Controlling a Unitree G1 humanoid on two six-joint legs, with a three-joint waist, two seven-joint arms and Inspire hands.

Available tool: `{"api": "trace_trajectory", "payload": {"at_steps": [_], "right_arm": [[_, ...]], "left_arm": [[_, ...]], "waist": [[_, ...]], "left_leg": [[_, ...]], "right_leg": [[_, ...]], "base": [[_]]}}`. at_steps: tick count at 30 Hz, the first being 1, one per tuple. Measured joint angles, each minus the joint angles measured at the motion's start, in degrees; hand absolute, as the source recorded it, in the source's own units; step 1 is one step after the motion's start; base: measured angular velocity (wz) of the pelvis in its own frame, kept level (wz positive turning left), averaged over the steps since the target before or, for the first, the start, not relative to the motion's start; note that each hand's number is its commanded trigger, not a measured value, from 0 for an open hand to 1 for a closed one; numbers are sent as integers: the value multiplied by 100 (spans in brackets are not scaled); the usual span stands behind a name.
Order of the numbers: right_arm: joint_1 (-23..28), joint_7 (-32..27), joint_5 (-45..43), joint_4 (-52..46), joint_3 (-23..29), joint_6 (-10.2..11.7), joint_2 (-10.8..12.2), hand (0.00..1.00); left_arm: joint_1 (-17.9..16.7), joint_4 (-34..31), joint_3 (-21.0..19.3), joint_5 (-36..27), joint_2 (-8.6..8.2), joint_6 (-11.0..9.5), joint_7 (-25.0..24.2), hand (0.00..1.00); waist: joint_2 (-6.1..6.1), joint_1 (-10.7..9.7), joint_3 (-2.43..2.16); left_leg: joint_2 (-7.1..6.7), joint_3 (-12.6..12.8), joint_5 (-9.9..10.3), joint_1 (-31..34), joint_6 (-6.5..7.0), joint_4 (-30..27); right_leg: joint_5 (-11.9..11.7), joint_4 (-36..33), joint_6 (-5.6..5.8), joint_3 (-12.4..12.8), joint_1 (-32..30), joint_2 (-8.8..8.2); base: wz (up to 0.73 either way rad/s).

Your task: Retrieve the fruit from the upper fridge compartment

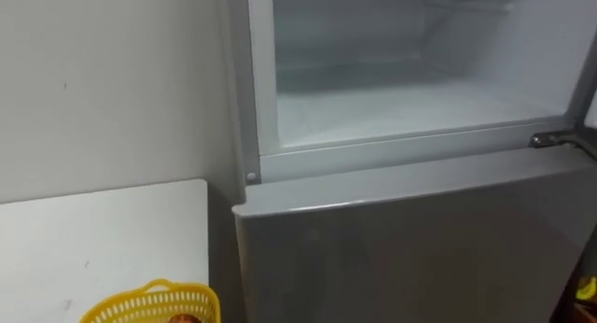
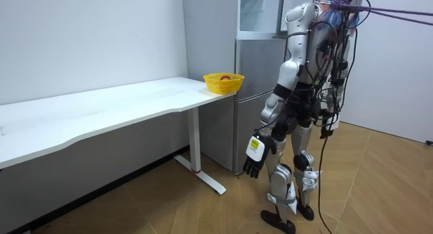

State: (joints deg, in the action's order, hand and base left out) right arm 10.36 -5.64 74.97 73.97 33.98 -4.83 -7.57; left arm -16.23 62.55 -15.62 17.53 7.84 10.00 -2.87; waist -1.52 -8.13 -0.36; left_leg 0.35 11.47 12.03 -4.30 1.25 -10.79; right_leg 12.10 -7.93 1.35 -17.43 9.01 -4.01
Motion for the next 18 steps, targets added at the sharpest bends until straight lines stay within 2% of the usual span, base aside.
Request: {"api": "trace_trajectory", "payload": {"at_steps": [5, 7, 10, 13, 15, 18], "right_arm": [[-173, -69, 613, -111, 334, -22, -4, 0], [-205, -166, 826, -348, 408, -19, -10, 0], [-208, -386, 1133, -1125, 779, -6, -17, 0], [-387, -607, 1172, -1738, 1015, 77, -214, 0], [-657, -826, 1196, -2103, 1287, 208, -509, 0], [-830, -1051, 1299, -2521, 1413, 433, -796, 0]], "left_arm": [[11, -84, -3, -2, 32, -2, 10, 0], [9, -88, -3, -2, 38, 6, 13, 0], [-29, -188, -177, 5, 45, 9, -1, 0], [-125, -366, -281, 6, 122, 3, 2, 0], [-100, -367, -436, 8, 127, -7, 17, 0], [-79, -427, -444, 10, 174, -33, 70, 0]], "waist": [[-89, -57, -42], [-128, -77, -49], [-209, -150, -51], [-299, -243, -37], [-319, -288, -30], [-337, -263, -24]], "left_leg": [[17, 88, -1, -23, -2, 27], [16, 95, -2, 5, -2, 20], [4, 93, -2, 45, 0, 4], [9, 102, -3, 43, -1, 2], [9, 125, -3, 59, 0, -6], [28, 184, -2, 85, -1, -5]], "right_leg": [[18, -55, -16, 36, -92, 2], [19, -86, -17, 27, -113, 1], [21, -82, -10, 8, -110, -6], [22, -78, -10, 13, -117, 6], [21, -81, -9, 28, -124, 14], [21, -97, -10, 38, -174, 17]], "base": [[-8], [-4], [6], [2], [-3], [0]]}}
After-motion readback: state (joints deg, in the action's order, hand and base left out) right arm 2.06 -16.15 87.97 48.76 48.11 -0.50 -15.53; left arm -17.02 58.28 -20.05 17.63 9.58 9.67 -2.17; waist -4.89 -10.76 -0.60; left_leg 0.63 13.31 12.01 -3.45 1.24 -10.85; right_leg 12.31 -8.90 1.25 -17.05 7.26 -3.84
